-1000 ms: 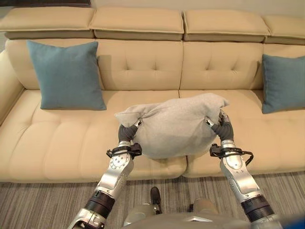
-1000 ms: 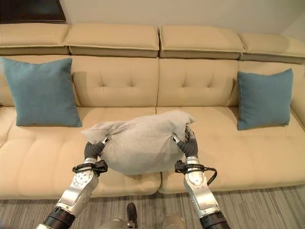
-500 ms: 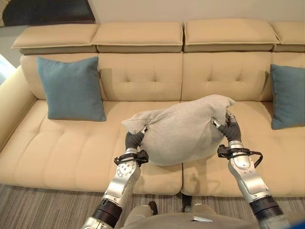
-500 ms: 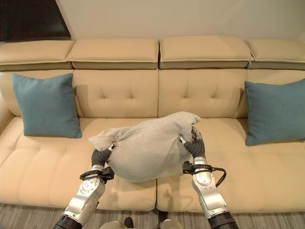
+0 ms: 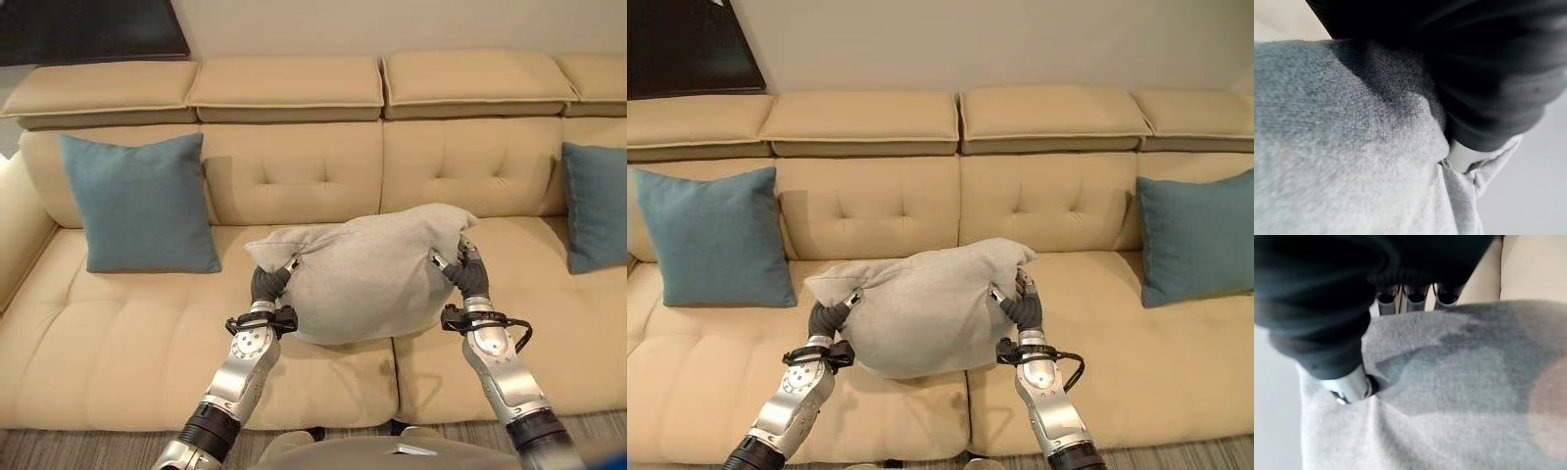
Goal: Pick up all the scattered cushions and arrange them neatly on the sofa.
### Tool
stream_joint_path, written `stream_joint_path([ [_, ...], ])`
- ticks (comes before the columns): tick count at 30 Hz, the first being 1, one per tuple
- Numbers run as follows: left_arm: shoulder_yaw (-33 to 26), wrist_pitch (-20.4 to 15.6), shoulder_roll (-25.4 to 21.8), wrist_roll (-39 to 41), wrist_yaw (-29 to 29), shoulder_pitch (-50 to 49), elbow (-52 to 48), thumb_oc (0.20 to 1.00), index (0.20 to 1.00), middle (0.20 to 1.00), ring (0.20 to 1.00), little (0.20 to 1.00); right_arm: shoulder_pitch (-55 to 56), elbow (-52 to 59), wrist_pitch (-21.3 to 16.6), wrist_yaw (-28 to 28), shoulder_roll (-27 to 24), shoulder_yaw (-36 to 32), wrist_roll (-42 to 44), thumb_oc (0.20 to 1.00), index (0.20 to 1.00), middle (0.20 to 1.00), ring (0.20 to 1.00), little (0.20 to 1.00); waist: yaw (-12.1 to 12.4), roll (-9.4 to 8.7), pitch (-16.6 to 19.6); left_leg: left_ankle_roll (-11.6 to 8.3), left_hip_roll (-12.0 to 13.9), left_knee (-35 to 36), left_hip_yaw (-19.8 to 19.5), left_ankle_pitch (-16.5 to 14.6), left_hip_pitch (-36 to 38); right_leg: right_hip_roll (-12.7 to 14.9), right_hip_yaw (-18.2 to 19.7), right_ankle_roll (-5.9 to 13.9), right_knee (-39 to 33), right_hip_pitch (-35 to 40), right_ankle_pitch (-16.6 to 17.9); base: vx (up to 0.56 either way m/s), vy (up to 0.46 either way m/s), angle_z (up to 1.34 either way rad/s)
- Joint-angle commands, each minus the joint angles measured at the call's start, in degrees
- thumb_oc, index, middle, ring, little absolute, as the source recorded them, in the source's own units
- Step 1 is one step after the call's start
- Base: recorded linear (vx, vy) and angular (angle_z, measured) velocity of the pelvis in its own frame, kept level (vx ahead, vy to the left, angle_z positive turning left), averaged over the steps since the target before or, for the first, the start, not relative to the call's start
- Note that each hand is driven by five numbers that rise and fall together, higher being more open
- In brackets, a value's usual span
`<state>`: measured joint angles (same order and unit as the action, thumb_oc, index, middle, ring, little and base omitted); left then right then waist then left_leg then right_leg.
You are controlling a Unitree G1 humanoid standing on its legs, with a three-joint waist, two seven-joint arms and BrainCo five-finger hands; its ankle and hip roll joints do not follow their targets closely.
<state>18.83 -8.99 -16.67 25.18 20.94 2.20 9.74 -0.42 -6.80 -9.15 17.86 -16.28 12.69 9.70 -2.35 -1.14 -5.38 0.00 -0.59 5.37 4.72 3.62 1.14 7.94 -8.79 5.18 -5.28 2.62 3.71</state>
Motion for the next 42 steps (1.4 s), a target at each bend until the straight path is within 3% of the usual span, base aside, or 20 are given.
stream_joint_path([
  [1,1.85,-4.75,2.12,-3.89,-1.62,7.85,-5.63,0.2,0.2,0.2,0.2,0.2,-7.59,4.91,-4.93,-0.2,-0.28,0.22,-3.17,0.2,0.2,0.2,0.2,0.2,0.28,-0.38,3.59,-2.64,1.74,-2.89,1.84,-5.44,0.67,-2.2,1.84,2.39,3.88,1.15,-5.74,0.12,0.036,-0.03],
  [8,3.06,-5.49,2.57,-4.8,0.76,16.77,-3.33,0.2,0.2,0.2,0.2,0.2,-16.47,3.79,-4.61,2.84,-2.75,1.05,-6.49,0.2,0.2,0.2,0.2,0.2,0.04,-0.12,3.16,-2.73,1.75,-0.96,2.4,-4.91,0.12,-1.99,1.95,2.98,2.51,-0.26,-4.68,0.04,-0.01,-0.06],
  [13,5.51,-7.48,2.27,-4.62,4.75,34.59,2.71,0.2,0.2,0.2,0.2,0.2,-32.63,-1.94,-3.72,7.28,-4.94,4.4,-8.15,0.2,0.2,0.2,0.2,0.2,-0.74,0.69,1.23,-3.61,2.42,-0.37,1.87,-2.07,-8.7,-2.73,2.56,3.34,0.59,-9.2,-1.43,-0.1,-0.063,-0.02],
  [24,7.34,-10.14,-3.01,-3.96,8.51,54.21,15.95,0.2,0.2,0.2,0.2,0.2,-53.05,-13.85,-3.42,10.53,-9.75,9.24,-7.38,0.2,0.2,0.2,0.2,0.2,-1.23,1.33,2.52,-5.36,2.76,-0.37,1.21,1.46,-20.74,-3.32,3.25,3.66,0.28,-21.02,1.52,-0.04,-0.036,-0.01],
  [31,6.58,-11.03,-2.64,-1.83,9.08,56.0,18.66,0.2,0.2,0.2,0.2,0.2,-56.1,-17.38,-2.91,10.8,-9.67,10.52,-6.77,0.2,0.2,0.2,0.2,0.2,-1.26,2.31,1.4,-5.99,2.63,-0.37,1.57,2.5,-24.28,-3.28,3.34,3.82,0.28,-24.85,2.23,0.0,-0.01,-0.02],
  [42,6.1,-9.61,-1.74,-2.17,8.96,55.56,21.87,0.2,0.2,0.2,0.2,0.2,-54.35,-21.71,-2.85,11.01,-7.3,9.89,-5.93,0.2,0.2,0.2,0.2,0.2,-1.38,3.19,-1.89,-6.4,2.57,-0.37,1.69,3.34,-26.76,-3.17,3.22,3.87,0.31,-27.9,3.02,-0.01,-0.008,-0.02],
])
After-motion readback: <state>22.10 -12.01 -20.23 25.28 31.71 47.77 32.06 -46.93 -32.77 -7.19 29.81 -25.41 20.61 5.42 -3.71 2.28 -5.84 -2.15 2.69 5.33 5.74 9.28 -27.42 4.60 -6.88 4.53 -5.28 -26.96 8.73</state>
